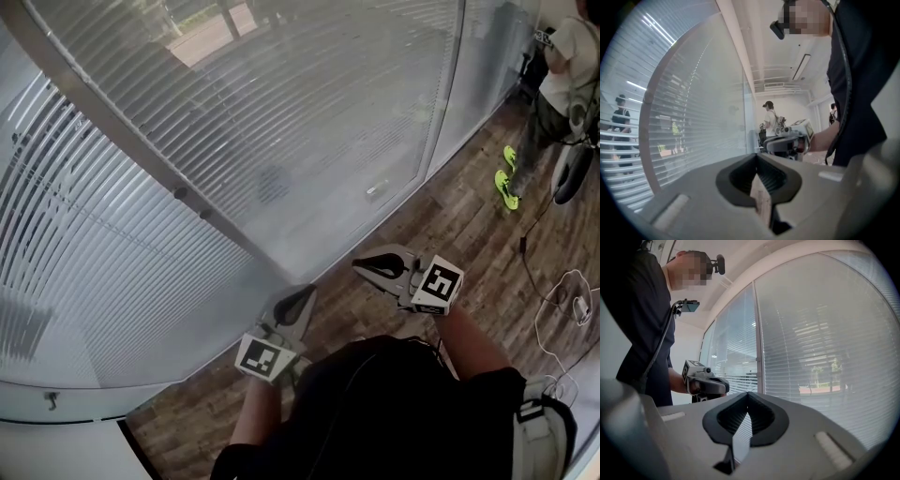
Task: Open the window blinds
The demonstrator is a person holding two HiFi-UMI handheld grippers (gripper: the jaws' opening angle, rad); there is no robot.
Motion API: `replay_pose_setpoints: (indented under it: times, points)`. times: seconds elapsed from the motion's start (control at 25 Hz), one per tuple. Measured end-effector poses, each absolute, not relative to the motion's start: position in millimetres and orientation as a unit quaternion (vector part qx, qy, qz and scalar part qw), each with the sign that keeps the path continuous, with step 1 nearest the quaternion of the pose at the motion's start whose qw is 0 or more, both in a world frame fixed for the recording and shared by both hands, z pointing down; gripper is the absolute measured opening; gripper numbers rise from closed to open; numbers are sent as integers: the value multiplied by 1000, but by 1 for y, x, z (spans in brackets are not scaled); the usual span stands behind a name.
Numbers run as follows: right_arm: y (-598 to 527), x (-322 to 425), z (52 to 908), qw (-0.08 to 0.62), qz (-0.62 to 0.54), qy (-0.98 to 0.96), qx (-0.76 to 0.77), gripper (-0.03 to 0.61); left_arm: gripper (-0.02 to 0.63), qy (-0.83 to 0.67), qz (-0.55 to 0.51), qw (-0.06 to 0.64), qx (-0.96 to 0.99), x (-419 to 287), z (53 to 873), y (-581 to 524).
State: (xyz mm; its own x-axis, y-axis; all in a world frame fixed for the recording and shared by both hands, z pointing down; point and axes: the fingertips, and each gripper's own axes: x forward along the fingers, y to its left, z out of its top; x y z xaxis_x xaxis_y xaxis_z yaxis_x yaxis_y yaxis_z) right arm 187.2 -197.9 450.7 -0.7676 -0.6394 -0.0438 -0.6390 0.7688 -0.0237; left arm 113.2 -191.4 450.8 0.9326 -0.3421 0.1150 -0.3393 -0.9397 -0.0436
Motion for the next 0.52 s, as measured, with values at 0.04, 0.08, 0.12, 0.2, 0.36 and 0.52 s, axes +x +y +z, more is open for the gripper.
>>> replay_pose_setpoints:
  times: [0.04,0.08,0.12,0.2,0.36,0.52]
  points:
    - [-196,187,451,24,-6,941,-338,5,5,173,-60,12,-983,114,451,-191]
    - [-195,186,451,20,-9,941,-338,5,5,173,-60,13,-983,114,451,-190]
    - [-195,185,451,17,-12,941,-338,6,5,173,-61,14,-983,114,451,-190]
    - [-194,184,450,16,-15,942,-335,6,5,173,-62,14,-983,114,450,-190]
    - [-198,187,451,13,-6,939,-345,6,5,174,-59,15,-983,113,449,-191]
    - [-200,183,453,11,-8,939,-343,6,5,175,-57,17,-983,111,453,-194]
